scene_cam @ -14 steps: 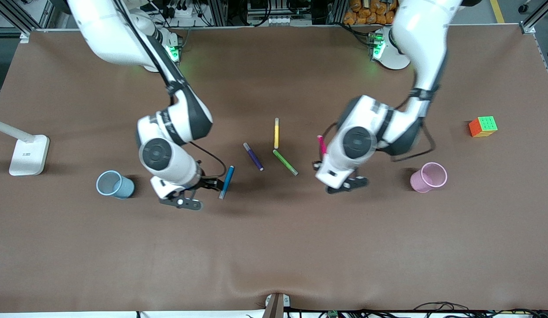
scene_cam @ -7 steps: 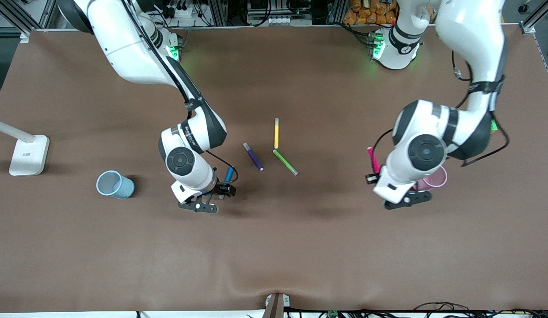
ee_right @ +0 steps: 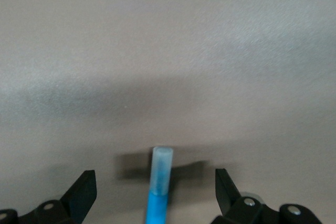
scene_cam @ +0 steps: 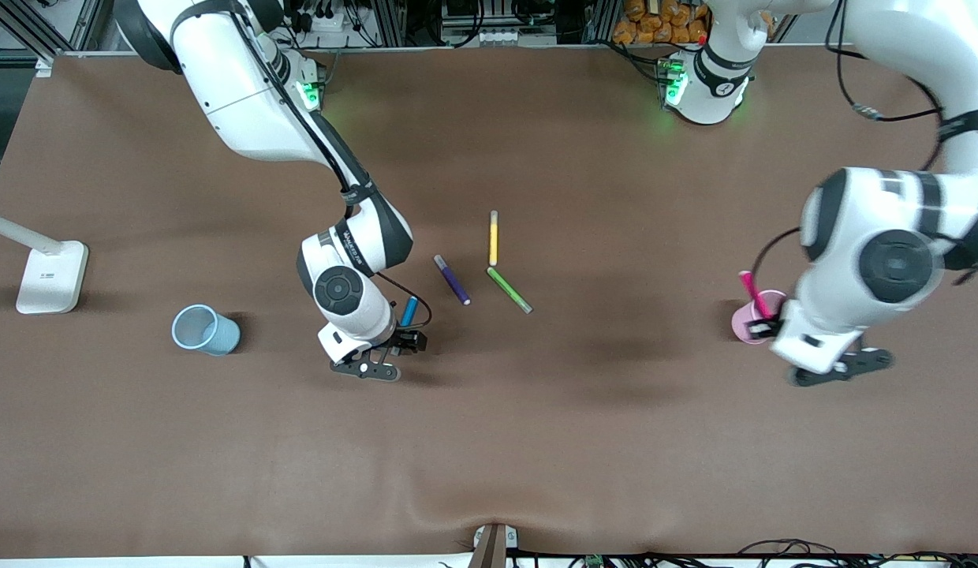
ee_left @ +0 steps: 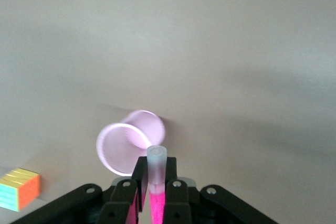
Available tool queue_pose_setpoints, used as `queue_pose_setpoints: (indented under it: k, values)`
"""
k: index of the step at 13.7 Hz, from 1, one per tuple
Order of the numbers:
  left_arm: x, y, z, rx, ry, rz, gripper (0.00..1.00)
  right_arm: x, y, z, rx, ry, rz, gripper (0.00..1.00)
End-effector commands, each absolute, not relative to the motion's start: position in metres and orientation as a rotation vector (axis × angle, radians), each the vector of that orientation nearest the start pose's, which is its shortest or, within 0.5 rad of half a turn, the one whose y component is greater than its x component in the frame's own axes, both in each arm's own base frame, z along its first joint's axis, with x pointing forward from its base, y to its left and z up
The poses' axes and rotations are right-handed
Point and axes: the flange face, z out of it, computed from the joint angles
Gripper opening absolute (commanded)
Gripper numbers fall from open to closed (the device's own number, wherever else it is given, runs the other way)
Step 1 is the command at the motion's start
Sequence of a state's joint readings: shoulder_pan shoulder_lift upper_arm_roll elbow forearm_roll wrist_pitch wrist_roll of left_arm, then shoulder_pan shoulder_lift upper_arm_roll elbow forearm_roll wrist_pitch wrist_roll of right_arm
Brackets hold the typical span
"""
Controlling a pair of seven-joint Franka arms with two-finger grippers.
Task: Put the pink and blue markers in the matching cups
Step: 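Lift the pink marker with the left gripper while the right gripper lifts the blue marker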
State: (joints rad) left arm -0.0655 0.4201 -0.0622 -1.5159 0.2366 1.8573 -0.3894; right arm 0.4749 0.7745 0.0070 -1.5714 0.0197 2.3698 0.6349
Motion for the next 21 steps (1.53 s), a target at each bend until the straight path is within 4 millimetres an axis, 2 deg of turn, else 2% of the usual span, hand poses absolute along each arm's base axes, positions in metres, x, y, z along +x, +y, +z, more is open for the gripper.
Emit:
queue_pose_setpoints:
  k: [1,2,5,6,7,8,10,12,15,16,17,19,21]
  values:
    - [0.666,-0.038,0.428,-2.852,-0.245,0.023,0.0,0.62,0.335,0.179,-3.101,0.28,-0.055,1.0]
    - [0.667,-0.024,0.427,-2.845,-0.263,0.019,0.0,0.621,0.335,0.178,-3.096,0.279,-0.067,1.0]
    - [0.672,-0.019,0.421,-2.746,-0.203,-0.059,0.0,0.619,0.337,0.177,-3.098,0.277,-0.063,1.0]
    - [0.671,-0.022,0.411,-2.752,-0.19,-0.076,0.0,0.619,0.337,0.177,-3.1,0.273,-0.062,0.92]
    - [0.668,-0.023,0.4,-2.755,-0.216,-0.089,0.0,0.619,0.335,0.176,-3.104,0.273,-0.06,0.42]
    - [0.666,-0.026,0.389,-2.748,-0.237,-0.105,0.0,0.62,0.333,0.176,-3.104,0.266,-0.062,0.02]
    - [0.663,-0.028,0.379,-2.711,-0.25,-0.143,0.0,0.622,0.33,0.178,-3.102,0.269,-0.063,0.0]
    - [0.656,-0.031,0.361,-2.716,-0.254,-0.166,0.0,0.622,0.327,0.178,-3.108,0.266,-0.053,0.0]
    - [0.643,-0.041,0.357,-2.639,-0.264,-0.287,0.0,0.614,0.32,0.176,-3.125,0.234,-0.021,0.0]
    - [0.64,-0.051,0.354,-2.618,-0.267,-0.315,0.0,0.613,0.317,0.178,-3.131,0.188,-0.018,0.0]
    - [0.638,-0.056,0.349,-2.592,-0.296,-0.358,0.0,0.613,0.316,0.187,-3.131,0.141,-0.029,0.0]
    - [0.628,-0.069,0.34,-2.565,-0.336,-0.392,0.0,0.622,0.297,0.216,-3.148,0.064,-0.009,0.0]
    - [0.622,-0.072,0.333,-2.566,-0.363,-0.397,0.0,0.633,0.267,0.26,-3.154,-0.111,-0.011,0.0]
